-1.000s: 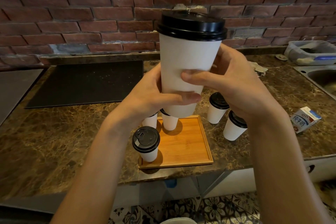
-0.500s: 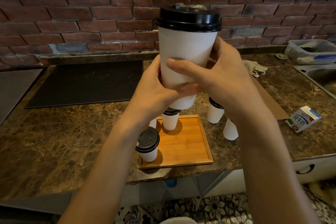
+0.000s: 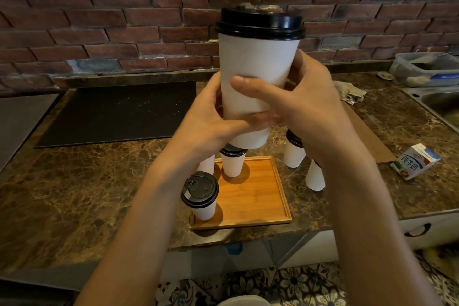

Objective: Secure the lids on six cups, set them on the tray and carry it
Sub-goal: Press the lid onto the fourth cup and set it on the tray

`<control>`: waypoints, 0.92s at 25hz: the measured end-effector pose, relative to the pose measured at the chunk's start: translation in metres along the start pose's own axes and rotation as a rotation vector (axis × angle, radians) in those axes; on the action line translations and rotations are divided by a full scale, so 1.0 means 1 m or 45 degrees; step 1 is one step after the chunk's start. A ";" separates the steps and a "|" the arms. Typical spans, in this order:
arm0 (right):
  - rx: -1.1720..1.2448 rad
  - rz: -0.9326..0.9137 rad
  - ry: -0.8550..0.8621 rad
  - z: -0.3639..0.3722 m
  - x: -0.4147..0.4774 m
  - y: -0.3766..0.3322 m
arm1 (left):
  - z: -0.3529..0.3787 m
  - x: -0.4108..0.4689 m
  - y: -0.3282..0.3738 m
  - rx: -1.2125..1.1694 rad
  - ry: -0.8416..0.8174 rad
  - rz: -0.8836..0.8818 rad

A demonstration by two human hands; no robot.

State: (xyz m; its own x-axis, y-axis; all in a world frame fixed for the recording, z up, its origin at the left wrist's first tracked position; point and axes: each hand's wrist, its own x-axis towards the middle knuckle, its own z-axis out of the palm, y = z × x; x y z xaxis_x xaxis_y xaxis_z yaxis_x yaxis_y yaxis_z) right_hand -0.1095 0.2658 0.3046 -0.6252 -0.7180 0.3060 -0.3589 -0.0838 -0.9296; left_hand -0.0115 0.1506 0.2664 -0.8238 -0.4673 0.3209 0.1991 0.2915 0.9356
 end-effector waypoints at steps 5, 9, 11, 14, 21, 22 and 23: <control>0.088 -0.020 -0.147 -0.012 0.001 0.001 | -0.009 0.000 0.002 -0.030 -0.128 -0.024; 0.108 -0.021 -0.218 -0.015 0.000 0.005 | -0.008 -0.001 0.002 -0.066 -0.214 -0.038; 0.127 -0.017 -0.246 -0.016 0.000 0.007 | -0.006 -0.002 0.002 -0.096 -0.253 -0.041; 0.120 -0.014 -0.280 -0.016 -0.001 0.008 | -0.005 -0.001 0.001 -0.128 -0.293 -0.048; 0.033 -0.027 -0.235 -0.011 -0.001 0.003 | -0.004 -0.002 -0.001 -0.134 -0.185 -0.044; 0.029 -0.026 -0.208 -0.009 -0.001 0.003 | -0.003 -0.001 -0.001 -0.132 -0.164 -0.041; 0.032 -0.021 -0.183 -0.008 -0.001 0.002 | -0.002 -0.001 -0.001 -0.126 -0.140 -0.042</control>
State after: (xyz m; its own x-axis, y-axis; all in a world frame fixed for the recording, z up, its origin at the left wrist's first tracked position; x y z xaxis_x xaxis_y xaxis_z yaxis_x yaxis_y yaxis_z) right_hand -0.1147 0.2719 0.3044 -0.5130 -0.8077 0.2905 -0.3500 -0.1122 -0.9300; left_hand -0.0102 0.1492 0.2652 -0.8828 -0.3796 0.2767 0.2179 0.1909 0.9571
